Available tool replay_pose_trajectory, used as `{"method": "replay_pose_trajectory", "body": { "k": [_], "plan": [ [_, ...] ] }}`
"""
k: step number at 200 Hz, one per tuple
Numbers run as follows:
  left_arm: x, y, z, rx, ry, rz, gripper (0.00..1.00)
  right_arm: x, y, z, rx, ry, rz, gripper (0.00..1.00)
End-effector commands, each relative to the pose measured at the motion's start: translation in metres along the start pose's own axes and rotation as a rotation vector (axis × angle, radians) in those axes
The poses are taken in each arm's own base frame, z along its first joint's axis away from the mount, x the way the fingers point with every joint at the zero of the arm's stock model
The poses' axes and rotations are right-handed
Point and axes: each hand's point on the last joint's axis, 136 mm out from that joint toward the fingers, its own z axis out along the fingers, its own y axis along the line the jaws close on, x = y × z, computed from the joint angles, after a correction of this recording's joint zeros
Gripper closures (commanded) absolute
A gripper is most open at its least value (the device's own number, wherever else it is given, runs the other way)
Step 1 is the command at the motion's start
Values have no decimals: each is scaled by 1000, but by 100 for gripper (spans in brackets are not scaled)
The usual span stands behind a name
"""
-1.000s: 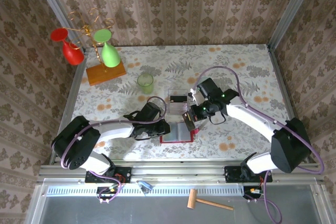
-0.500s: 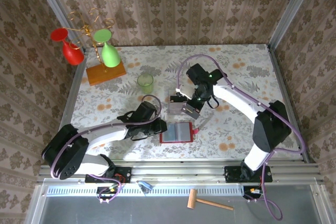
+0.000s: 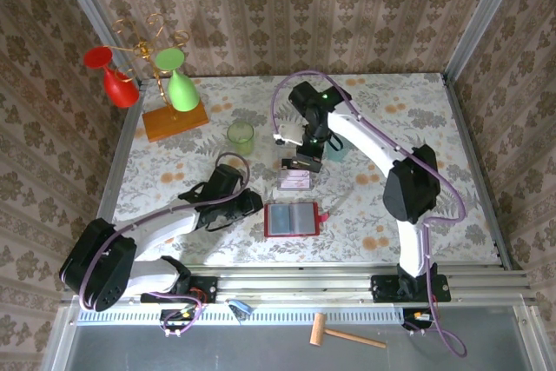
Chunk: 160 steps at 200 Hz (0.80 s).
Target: Take the credit cards out of the card holder
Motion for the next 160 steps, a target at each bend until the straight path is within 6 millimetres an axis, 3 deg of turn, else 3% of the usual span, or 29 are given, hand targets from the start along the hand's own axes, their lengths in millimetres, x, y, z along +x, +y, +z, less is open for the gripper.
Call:
{"method": "replay_pose_trajectory", "body": {
  "k": [1,68,160],
  "plan": [
    [6,14,-2,-17,23,-2,79,4,-1,3,-49,63,-56,100],
    [2,23,-7,-16,29,-40,79,-21,-19,13,-76,51,-122,100],
    [-4,26,-9,-18,24,-58,79,-23,-24,30,-129,77,-161,100]
  ]
}}
